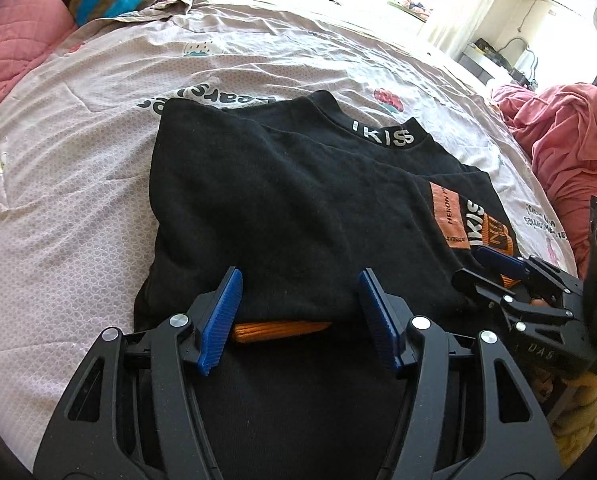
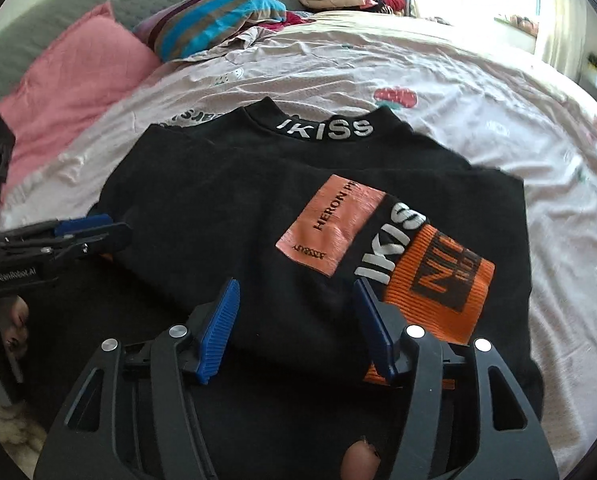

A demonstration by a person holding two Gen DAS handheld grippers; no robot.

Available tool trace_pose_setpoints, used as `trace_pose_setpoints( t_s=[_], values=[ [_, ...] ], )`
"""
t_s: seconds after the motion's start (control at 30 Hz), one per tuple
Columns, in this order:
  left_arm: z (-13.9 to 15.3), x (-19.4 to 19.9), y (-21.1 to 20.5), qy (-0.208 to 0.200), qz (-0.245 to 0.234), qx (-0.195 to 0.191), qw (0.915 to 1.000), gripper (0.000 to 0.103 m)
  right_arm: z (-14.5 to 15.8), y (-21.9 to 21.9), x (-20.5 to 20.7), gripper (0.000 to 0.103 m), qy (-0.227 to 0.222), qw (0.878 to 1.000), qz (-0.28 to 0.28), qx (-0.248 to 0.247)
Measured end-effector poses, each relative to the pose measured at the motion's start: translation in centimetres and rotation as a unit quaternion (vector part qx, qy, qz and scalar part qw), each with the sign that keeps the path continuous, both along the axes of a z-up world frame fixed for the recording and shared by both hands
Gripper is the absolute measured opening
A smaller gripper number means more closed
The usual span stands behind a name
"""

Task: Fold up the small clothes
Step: 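Move both open tools back along the sweatshirt toward its hem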

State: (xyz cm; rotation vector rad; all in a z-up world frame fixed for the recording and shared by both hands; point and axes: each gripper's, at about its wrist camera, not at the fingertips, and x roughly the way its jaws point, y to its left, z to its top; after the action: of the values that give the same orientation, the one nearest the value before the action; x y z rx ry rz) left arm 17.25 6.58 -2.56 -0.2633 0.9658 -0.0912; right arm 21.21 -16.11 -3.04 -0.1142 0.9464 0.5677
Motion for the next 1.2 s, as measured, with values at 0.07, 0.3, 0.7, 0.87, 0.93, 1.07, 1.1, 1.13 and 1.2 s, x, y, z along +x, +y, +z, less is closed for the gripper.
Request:
trace_pose_setpoints(
  t_s=[0.07, 0.3, 0.7, 0.87, 0.93, 1.07, 1.1, 1.13, 1.2],
  values=[
    [0.0, 0.0, 0.0, 0.000, 0.002, 0.000, 1.0000, 0.053, 0.2, 0.2, -0.1, 0.058, -0.003, 1.000, -0.001, -0.005],
    [0.3, -0.3, -0.2, 0.002, 0.001, 0.003, 1.0000, 0.053, 1.6, 0.0, -1.2, 0.065, -0.024, 1.000, -0.006, 0.015],
    [0.8, -0.9, -0.3, -0.002, 0.005, 0.001, 1.0000, 0.059, 3.0, -1.6, -1.7, 0.083, -0.035, 0.998, -0.027, 0.046],
    [1.7, -1.4, -0.7, -0.010, 0.000, 0.003, 0.9999, 0.064, 3.5, -2.2, -1.8, 0.093, -0.039, 0.997, -0.034, 0.061],
    [2.0, -1.5, -0.7, -0.013, -0.001, 0.001, 0.9999, 0.067, 3.8, -2.4, -1.9, 0.094, -0.042, 0.996, -0.037, 0.064],
    [2.5, -1.8, -0.9, -0.020, 0.000, 0.005, 0.9998, 0.075, 4.1, -2.8, -2.1, 0.095, -0.050, 0.996, -0.043, 0.063],
    [2.6, -1.9, -0.9, -0.022, 0.001, 0.005, 0.9997, 0.077, 4.2, -2.9, -2.1, 0.096, -0.051, 0.996, -0.044, 0.064],
    [2.7, -1.9, -0.9, -0.023, 0.001, 0.006, 0.9997, 0.078, 4.2, -3.0, -2.1, 0.096, -0.052, 0.996, -0.045, 0.064],
    [3.0, -2.0, -1.0, -0.026, 0.002, 0.010, 0.9996, 0.080, 4.4, -3.2, -2.3, 0.096, -0.055, 0.995, -0.048, 0.065]
  ],
)
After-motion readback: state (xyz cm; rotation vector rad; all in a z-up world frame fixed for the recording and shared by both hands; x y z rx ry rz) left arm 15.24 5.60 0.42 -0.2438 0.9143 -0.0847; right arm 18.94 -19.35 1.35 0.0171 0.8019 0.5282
